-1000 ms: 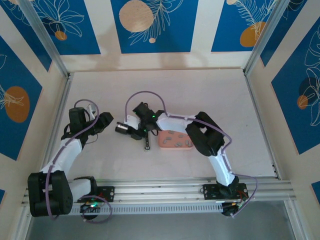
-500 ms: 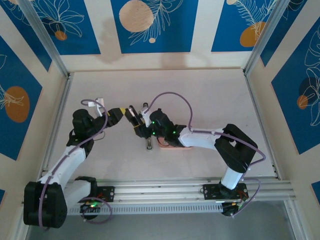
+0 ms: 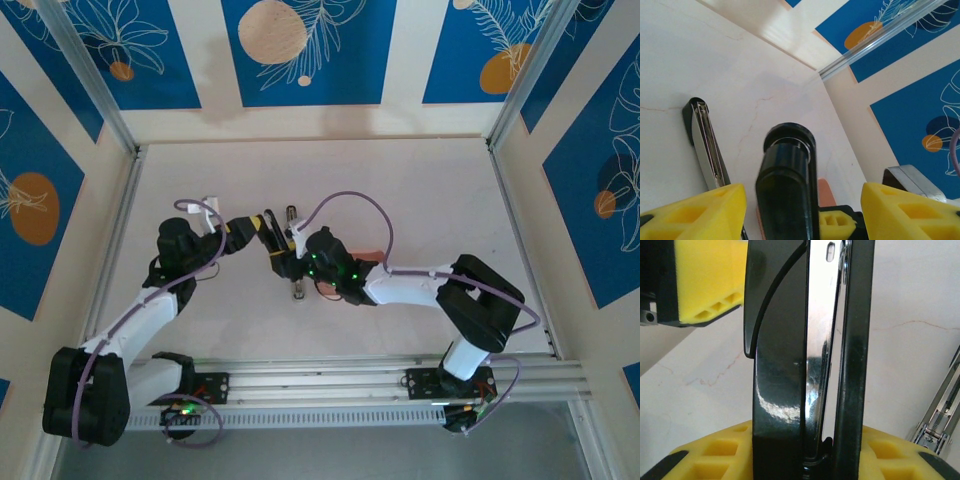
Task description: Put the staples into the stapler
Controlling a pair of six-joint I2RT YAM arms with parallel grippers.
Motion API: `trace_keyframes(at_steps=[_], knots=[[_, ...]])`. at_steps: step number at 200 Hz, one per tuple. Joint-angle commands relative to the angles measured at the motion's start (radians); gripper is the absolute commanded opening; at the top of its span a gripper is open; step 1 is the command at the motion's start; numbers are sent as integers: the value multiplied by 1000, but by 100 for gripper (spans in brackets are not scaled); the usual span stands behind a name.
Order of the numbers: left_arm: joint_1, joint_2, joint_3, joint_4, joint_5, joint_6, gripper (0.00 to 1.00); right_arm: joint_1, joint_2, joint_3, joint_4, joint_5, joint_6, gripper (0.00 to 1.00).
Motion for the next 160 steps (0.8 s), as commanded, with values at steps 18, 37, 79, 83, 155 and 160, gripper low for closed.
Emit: trace_keyframes(at_steps=[18, 37, 79, 83, 155, 160], knots=[[-32, 28, 4, 24, -9, 15, 60, -1, -60, -4, 127, 27, 20, 25], [-43, 47, 6, 42, -7, 10, 58, -1, -65, -3, 138, 12, 20, 25], [-66, 85, 14, 102, 9, -7, 56, -1, -74, -5, 149, -8, 12, 25], [-68, 88, 14, 109, 11, -7, 55, -1, -74, -6, 150, -10, 10, 25], [-74, 110, 11, 168, 6, -35, 47, 4, -73, -12, 143, -24, -8, 25], [-74, 110, 11, 172, 5, -37, 47, 4, -74, -12, 141, -24, -10, 24]])
